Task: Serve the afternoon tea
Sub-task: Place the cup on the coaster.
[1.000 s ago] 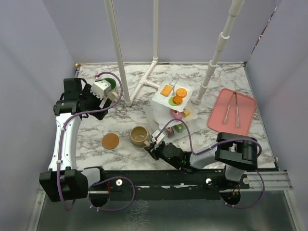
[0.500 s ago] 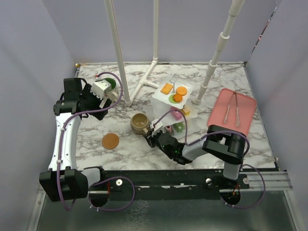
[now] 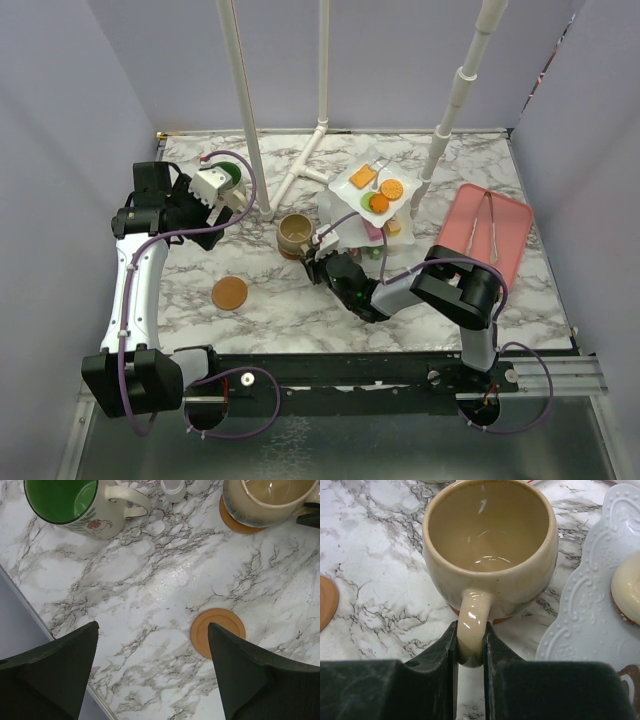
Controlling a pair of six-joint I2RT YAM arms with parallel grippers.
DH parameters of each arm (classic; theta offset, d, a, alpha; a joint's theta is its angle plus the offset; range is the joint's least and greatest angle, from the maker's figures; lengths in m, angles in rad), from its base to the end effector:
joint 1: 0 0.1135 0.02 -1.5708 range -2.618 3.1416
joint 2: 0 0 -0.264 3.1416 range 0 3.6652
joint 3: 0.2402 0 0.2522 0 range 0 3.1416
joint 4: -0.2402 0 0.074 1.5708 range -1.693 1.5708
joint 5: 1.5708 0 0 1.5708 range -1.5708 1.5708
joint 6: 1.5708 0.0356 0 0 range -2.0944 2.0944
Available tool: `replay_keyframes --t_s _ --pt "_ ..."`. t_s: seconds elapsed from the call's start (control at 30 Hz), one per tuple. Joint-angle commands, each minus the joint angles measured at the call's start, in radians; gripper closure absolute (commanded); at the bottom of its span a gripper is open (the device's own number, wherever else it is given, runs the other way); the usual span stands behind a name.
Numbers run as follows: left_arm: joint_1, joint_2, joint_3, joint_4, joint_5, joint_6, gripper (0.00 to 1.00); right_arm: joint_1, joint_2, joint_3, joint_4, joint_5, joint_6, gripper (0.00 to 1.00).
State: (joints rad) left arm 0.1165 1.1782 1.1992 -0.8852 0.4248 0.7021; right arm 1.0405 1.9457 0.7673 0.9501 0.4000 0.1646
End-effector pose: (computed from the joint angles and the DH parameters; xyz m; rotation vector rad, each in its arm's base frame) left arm 0.2319 0.0124 0.3416 0.8507 2.1793 -0.1191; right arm 0.1990 0.3120 0.1316 -0.4970 1.7395 0.5057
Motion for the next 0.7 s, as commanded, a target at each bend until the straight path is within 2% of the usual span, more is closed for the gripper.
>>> replay_keyframes --t_s 0.0,0.1,0.37,0.67 --pt "0.002 0.005 0.007 -0.018 -0.010 0.023 0.09 -0.012 0.022 -0.062 0.012 0.020 0.016 0.89" --pt "0.002 0.010 0.008 -0.019 -0.004 0.024 0.09 -0.010 0.009 -0.075 0.020 0.017 0.024 0.71" --pt "0.002 0.014 0.021 -0.018 0.002 0.013 0.08 0.021 -0.047 -0.059 -0.003 0.037 0.015 0.37" --pt "0.002 0.015 0.028 -0.019 0.001 -0.003 0.08 0.087 -0.148 -0.062 -0.046 0.099 -0.014 0.19"
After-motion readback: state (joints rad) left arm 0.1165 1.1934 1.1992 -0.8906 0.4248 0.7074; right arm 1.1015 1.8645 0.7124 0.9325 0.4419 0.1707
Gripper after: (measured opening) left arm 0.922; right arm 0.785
